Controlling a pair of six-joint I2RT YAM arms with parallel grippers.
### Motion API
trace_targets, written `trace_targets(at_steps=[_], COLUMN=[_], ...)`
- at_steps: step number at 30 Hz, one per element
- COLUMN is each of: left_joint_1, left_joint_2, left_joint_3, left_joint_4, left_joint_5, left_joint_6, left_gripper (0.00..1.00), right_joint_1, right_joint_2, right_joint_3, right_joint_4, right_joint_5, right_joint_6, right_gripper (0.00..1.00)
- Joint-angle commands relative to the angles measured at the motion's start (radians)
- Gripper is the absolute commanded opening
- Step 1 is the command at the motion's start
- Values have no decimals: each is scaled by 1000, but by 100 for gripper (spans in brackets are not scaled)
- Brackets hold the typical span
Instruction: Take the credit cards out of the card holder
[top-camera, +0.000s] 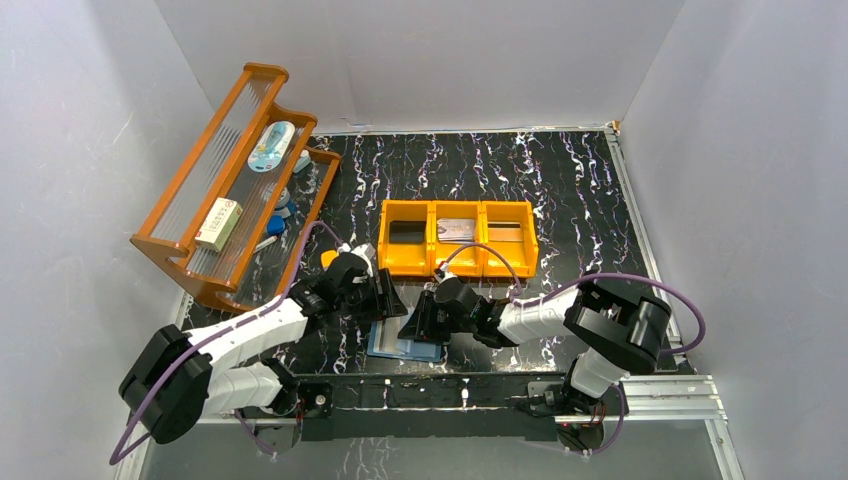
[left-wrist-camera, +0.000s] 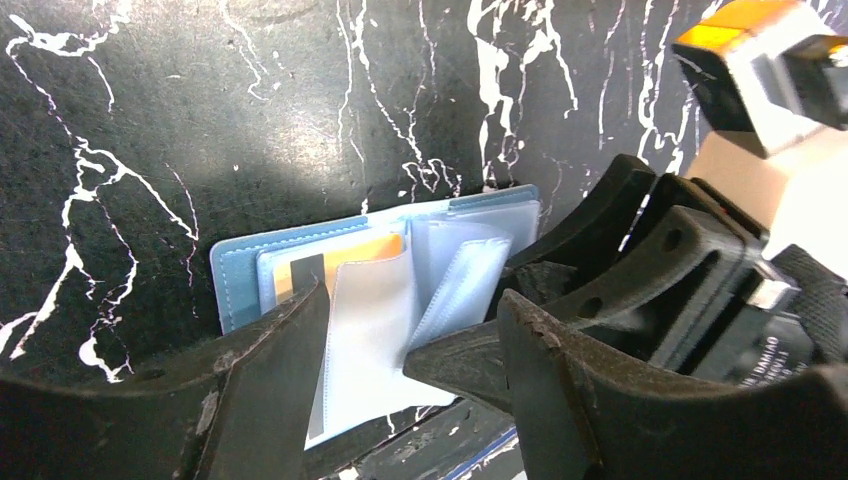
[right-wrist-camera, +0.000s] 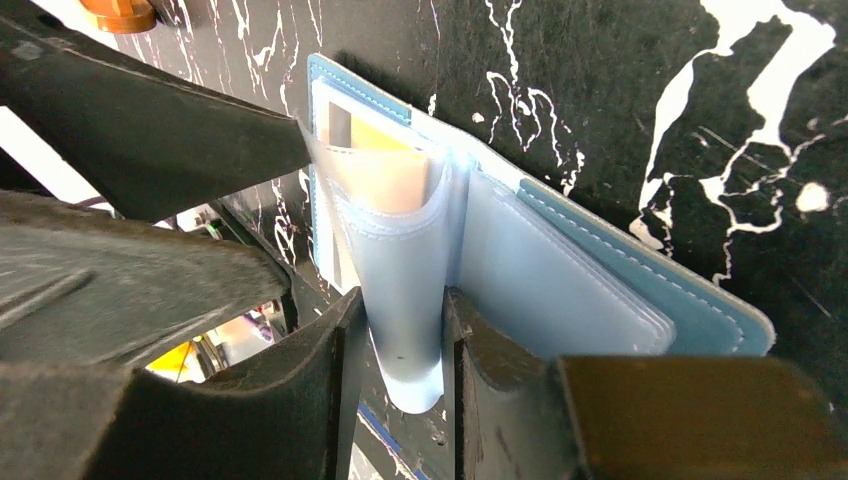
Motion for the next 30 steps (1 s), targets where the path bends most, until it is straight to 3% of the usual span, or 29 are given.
trace_targets(at_steps=[1, 8, 16, 23, 30], left_joint_1=[4, 4, 4, 4, 4], left_joint_2=[37, 57, 60, 98, 134], left_joint_3=[22, -3, -8, 29, 62], left_joint_4=[8, 5, 8, 50, 85], left_joint_5=[40, 70, 92, 201, 308], left_joint_6=[26, 26, 25, 64, 80], left_gripper=[60, 53, 46, 42, 39], right_joint_1=[12, 11, 11, 11, 11], right_joint_2=[18, 22, -46, -105, -184], right_joint_3=[-11, -10, -9, -9, -21], right_joint_4=[-61, -42, -4, -28, -58], right_joint_5=[-1, -15, -28, -15, 12], right_joint_6=[-24, -15, -13, -27, -32], right_gripper=[41, 43, 59, 71, 74])
